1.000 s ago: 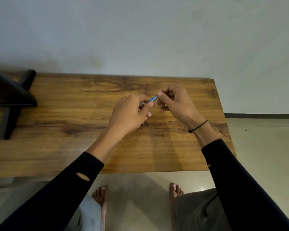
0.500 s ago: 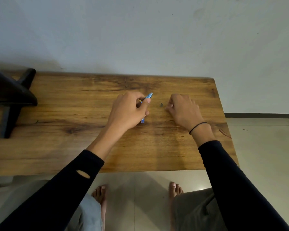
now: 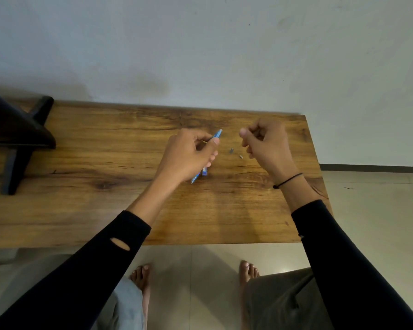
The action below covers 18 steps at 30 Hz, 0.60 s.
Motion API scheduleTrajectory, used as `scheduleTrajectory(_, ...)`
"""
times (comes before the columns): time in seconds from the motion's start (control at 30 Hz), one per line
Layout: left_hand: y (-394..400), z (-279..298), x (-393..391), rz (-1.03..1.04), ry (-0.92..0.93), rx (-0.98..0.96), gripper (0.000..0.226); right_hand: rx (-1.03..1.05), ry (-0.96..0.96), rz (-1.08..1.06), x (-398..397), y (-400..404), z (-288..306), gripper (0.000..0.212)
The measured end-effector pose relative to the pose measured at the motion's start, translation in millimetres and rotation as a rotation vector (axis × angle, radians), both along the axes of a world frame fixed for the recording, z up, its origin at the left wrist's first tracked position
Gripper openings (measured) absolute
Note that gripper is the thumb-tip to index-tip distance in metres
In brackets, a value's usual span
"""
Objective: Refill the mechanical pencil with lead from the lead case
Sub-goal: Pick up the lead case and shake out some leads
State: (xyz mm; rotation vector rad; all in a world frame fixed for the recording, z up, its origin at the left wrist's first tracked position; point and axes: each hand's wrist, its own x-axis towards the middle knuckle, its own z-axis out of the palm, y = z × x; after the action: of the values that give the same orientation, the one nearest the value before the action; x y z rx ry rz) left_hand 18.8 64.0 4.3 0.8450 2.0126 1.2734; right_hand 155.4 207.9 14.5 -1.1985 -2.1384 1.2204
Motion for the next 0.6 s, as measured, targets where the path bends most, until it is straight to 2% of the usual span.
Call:
scheduleTrajectory(0.1, 1.1, -0.3, 2.0, 0.008, -0.067, 0.046, 0.015, -0.181, 0.101, 0.071, -8.4, -14.3, 1.9, 0.021)
scheduleTrajectory(0.2, 2.2, -0.8, 3.9, 0.009, -0.152, 0.053, 0.019, -0.274, 0.164, 0.100, -13.6, -21.8, 2.7, 0.020)
scheduleTrajectory(0.33, 2.0, -1.8, 5.6, -0.049, -0.065, 0.000, 0.024, -0.308, 0.158, 0.110, -14.7, -24.8, 1.9, 0.017)
scheduleTrajectory(0.6, 3.9, -3.7, 5.1, -0.123, -0.115, -0.025, 0.022, -0.242, 0.069, 0.142, -13.9, -22.1, 1.9, 0.018)
